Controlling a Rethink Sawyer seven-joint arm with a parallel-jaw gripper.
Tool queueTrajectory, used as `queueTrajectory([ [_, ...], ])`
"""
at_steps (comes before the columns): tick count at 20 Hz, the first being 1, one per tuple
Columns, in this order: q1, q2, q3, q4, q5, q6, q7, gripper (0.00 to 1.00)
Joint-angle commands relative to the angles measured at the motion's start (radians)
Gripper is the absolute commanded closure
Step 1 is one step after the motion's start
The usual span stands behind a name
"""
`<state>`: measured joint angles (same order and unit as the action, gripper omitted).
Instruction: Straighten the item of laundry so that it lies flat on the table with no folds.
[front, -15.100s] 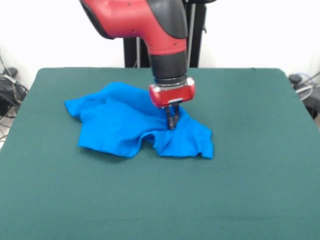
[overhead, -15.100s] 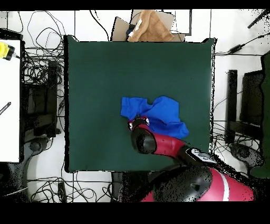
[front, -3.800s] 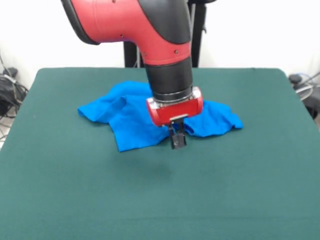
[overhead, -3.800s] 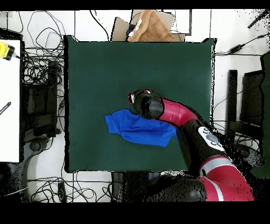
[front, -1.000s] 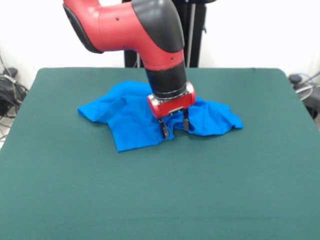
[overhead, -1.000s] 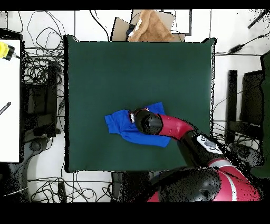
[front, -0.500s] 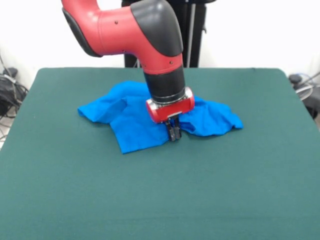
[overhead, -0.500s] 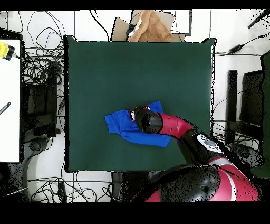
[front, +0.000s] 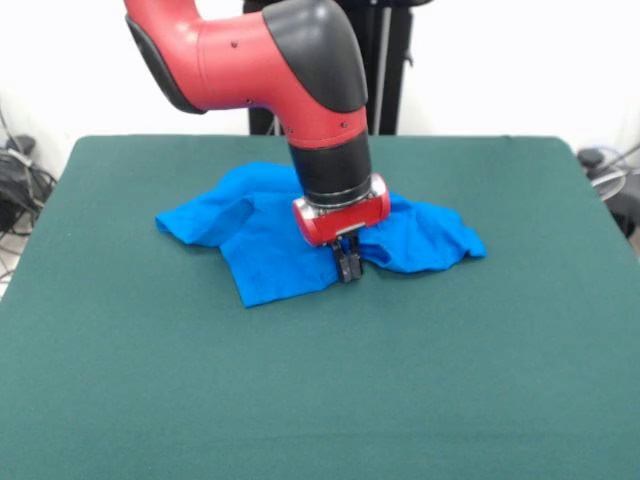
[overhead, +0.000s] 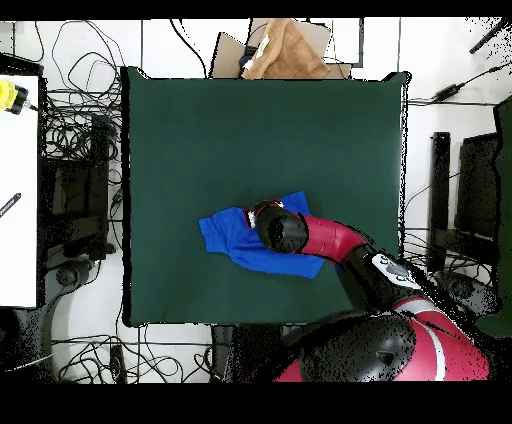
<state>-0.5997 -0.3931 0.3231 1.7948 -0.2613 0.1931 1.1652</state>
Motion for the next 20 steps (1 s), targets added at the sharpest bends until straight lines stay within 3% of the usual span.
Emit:
queueTrajectory([
  [1, 0.075, 0.059, 0.002, -0.040, -0.008, -0.013, 0.161, 1.00],
  [10, 0.178, -0.095, -0.020, -0.025, 0.095, 0.124, 0.226, 1.00],
  [20, 0.285, -0.105, -0.062, -0.150, 0.181, 0.243, 0.220, 1.00],
])
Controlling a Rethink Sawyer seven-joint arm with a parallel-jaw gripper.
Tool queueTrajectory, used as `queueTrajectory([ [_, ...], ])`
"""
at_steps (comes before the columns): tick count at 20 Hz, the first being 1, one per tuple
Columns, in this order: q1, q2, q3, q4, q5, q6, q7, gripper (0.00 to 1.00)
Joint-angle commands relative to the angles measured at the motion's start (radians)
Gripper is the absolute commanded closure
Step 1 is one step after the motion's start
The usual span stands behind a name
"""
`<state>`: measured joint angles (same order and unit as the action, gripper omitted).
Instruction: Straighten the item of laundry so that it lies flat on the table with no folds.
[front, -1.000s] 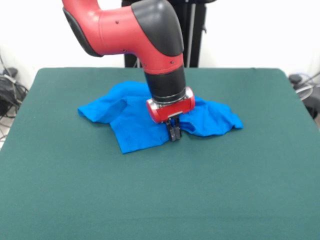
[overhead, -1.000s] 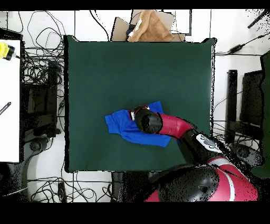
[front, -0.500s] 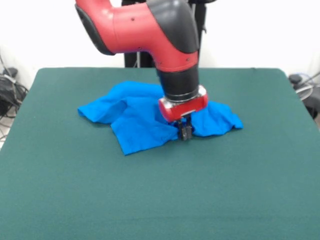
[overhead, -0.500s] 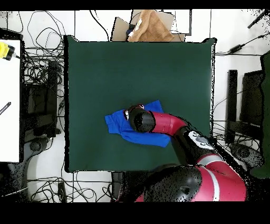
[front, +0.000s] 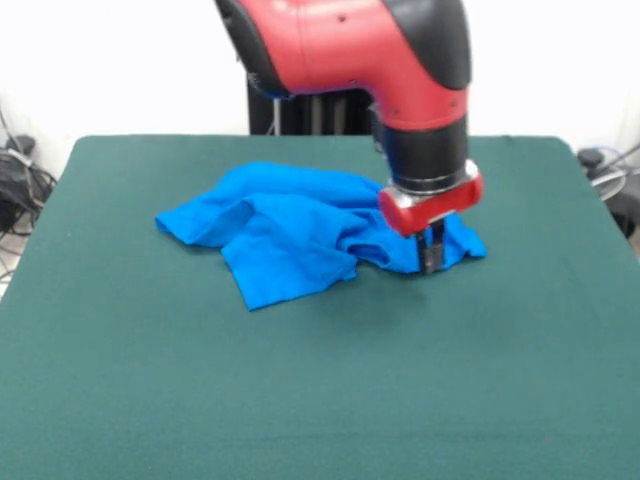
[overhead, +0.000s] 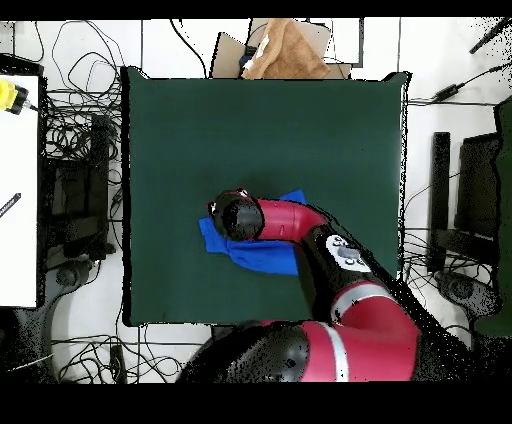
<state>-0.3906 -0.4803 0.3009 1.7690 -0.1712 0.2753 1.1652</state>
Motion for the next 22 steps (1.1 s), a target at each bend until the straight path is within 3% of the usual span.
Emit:
queueTrajectory([
  [1, 0.082, -0.018, -0.043, -0.129, 0.096, 0.165, 0.221, 1.00],
  [6, 0.066, -0.003, -0.032, -0.125, 0.096, 0.135, 0.199, 1.00],
  [7, 0.057, -0.003, -0.029, -0.116, 0.092, 0.119, 0.194, 0.00],
  [12, 0.046, -0.004, -0.023, -0.105, 0.085, 0.115, 0.185, 0.00],
  [22, -0.058, -0.017, 0.019, 0.019, 0.037, 0.019, 0.164, 0.00],
])
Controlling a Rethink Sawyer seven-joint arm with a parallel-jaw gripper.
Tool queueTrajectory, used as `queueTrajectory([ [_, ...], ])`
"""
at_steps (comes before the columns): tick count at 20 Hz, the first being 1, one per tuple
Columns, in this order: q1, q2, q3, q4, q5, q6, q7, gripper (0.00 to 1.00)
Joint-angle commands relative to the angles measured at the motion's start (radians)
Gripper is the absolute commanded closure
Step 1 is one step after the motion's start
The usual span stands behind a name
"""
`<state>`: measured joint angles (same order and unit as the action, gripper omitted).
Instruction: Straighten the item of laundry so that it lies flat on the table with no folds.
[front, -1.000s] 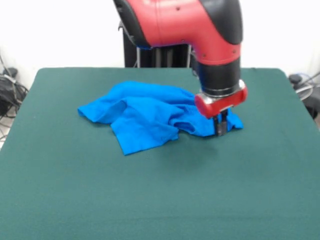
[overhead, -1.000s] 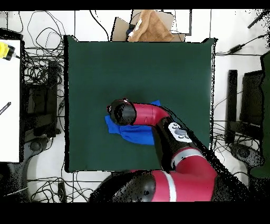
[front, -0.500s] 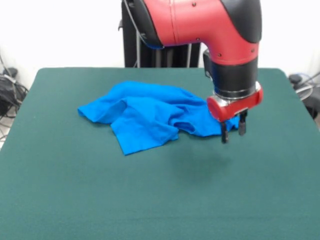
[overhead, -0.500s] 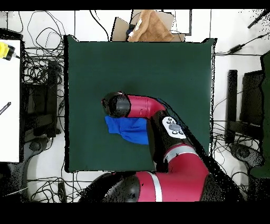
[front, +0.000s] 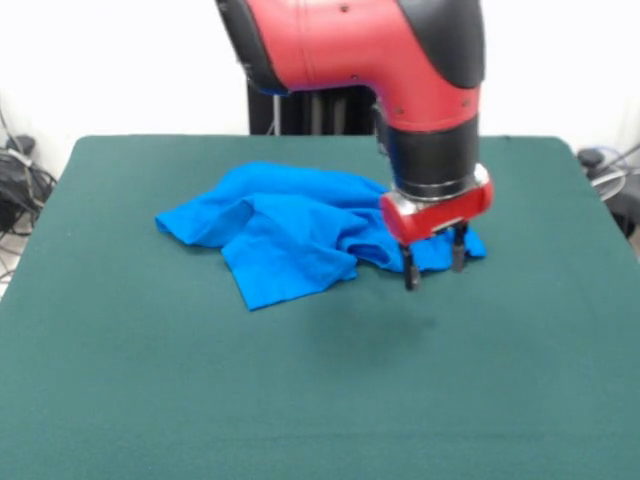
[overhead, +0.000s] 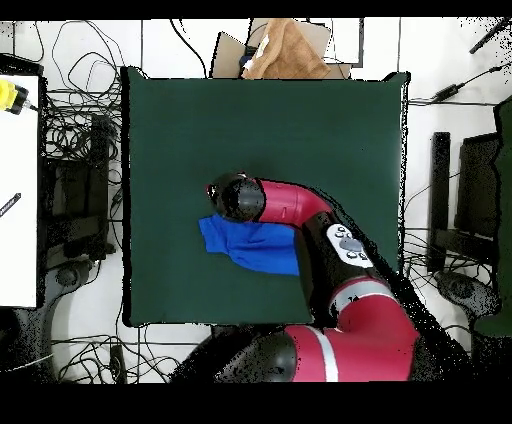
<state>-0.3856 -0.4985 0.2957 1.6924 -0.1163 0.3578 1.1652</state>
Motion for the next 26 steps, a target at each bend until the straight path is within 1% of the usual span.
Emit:
queueTrajectory([
  [1, -0.068, 0.005, 0.028, 0.097, -0.019, -0.069, 0.164, 0.00],
  [4, -0.069, 0.021, 0.022, 0.093, -0.022, -0.073, 0.169, 0.00],
  [8, -0.096, 0.052, 0.033, 0.091, -0.034, -0.093, 0.151, 0.00],
  [13, -0.114, 0.054, 0.034, 0.088, -0.044, -0.077, 0.128, 0.00],
  [17, -0.141, 0.078, 0.039, 0.093, -0.071, -0.090, 0.100, 0.00],
  [20, -0.181, 0.089, 0.046, 0.099, -0.104, -0.090, 0.060, 0.00],
  [24, -0.262, 0.064, 0.052, 0.103, -0.158, -0.035, -0.006, 0.00],
  [26, -0.316, 0.027, 0.059, 0.123, -0.185, -0.006, -0.032, 0.00],
])
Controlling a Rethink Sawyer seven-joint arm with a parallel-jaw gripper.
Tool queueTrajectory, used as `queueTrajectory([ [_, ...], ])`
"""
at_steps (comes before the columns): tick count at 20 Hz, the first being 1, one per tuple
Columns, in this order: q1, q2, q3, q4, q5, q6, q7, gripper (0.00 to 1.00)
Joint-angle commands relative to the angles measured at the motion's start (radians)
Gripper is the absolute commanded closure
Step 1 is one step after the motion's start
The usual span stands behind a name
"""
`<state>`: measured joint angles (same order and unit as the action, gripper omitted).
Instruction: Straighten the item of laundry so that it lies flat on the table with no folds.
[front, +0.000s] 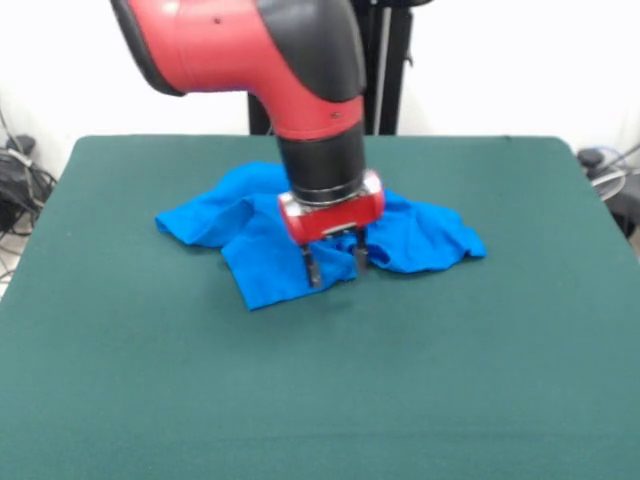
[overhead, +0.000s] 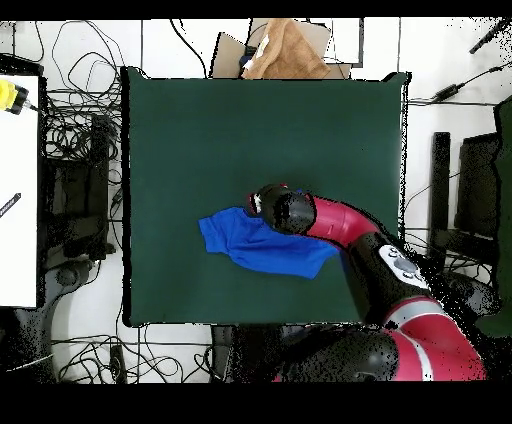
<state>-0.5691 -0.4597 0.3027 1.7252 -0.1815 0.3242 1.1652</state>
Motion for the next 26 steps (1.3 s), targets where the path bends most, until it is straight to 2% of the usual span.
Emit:
queueTrajectory([
  [1, -0.150, -0.036, 0.053, 0.099, -0.127, 0.049, -0.043, 0.00],
  [5, -0.223, -0.093, 0.066, 0.132, -0.159, 0.114, -0.077, 0.00],
  [7, -0.230, -0.093, 0.052, 0.129, -0.186, 0.130, -0.080, 0.00],
  [13, -0.259, 0.101, 0.030, 0.019, -0.304, 0.069, -0.092, 0.00],
  [19, -0.268, 0.227, 0.025, -0.053, -0.407, -0.030, -0.050, 0.00],
  [21, -0.269, 0.250, 0.023, -0.060, -0.423, -0.053, -0.022, 0.00],
  [26, -0.243, 0.237, -0.002, -0.016, -0.421, -0.105, 0.063, 0.00],
])
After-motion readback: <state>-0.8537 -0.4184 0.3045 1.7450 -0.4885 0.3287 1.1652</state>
